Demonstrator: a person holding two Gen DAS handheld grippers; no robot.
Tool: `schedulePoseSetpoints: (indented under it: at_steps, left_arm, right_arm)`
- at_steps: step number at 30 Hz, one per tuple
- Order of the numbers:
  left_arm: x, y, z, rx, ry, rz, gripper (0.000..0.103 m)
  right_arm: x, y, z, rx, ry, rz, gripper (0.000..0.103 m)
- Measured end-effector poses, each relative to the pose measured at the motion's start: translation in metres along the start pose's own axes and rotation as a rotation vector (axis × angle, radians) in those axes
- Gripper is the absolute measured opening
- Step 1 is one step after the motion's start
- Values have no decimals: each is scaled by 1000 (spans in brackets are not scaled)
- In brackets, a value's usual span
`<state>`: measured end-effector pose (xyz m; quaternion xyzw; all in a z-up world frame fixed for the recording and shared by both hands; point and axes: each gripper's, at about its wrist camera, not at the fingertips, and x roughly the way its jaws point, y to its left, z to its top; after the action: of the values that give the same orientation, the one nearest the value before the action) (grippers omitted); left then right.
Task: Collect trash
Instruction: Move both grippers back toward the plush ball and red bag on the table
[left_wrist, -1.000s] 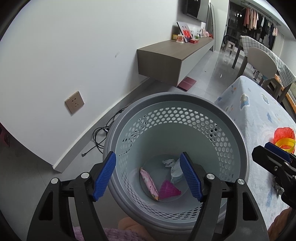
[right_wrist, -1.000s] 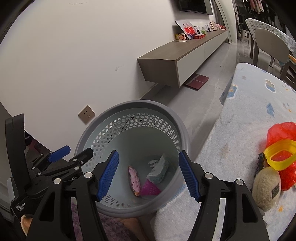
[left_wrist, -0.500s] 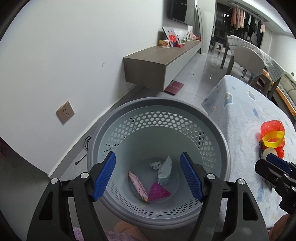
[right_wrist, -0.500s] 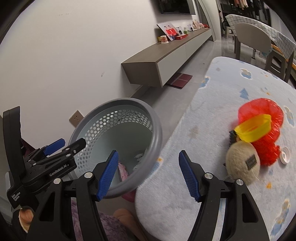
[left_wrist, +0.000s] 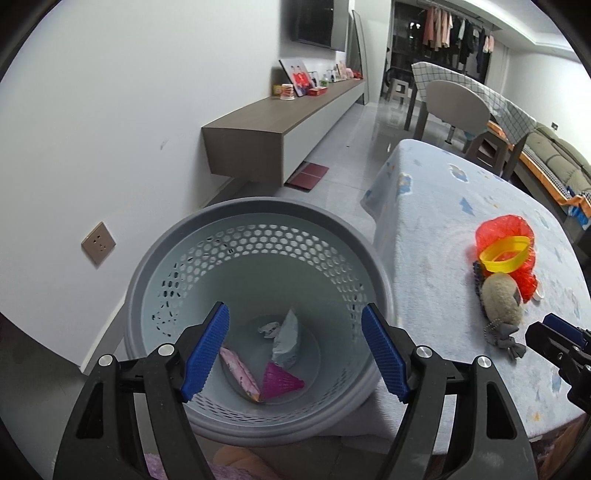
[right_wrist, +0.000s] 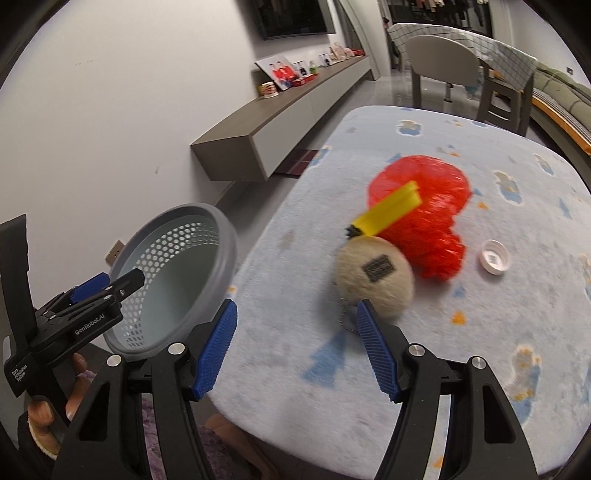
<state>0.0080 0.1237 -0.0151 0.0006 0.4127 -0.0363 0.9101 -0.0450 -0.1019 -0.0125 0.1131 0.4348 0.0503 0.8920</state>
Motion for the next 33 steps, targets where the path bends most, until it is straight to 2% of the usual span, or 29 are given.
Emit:
schedulePoseSetpoints:
  at_steps: [15,24,29,33]
  left_arm:
    - [-5,-43,-8,79,-15,-57,75]
    - [-6,-60,-11,122,-25,-64,84]
    - [-7,-62,-11,118,-24,-79,94]
    - [-5,-66,-10,121,-24,-84,96]
  right_arm:
    - [-29,-61,-20,103,-32,-102,65]
    - [-30,-86,-23,132,-32,-135,65]
    - [-27,-102,-21,128,-26,-165,65]
    - [-23,-115,-15,122,-14,-190,65]
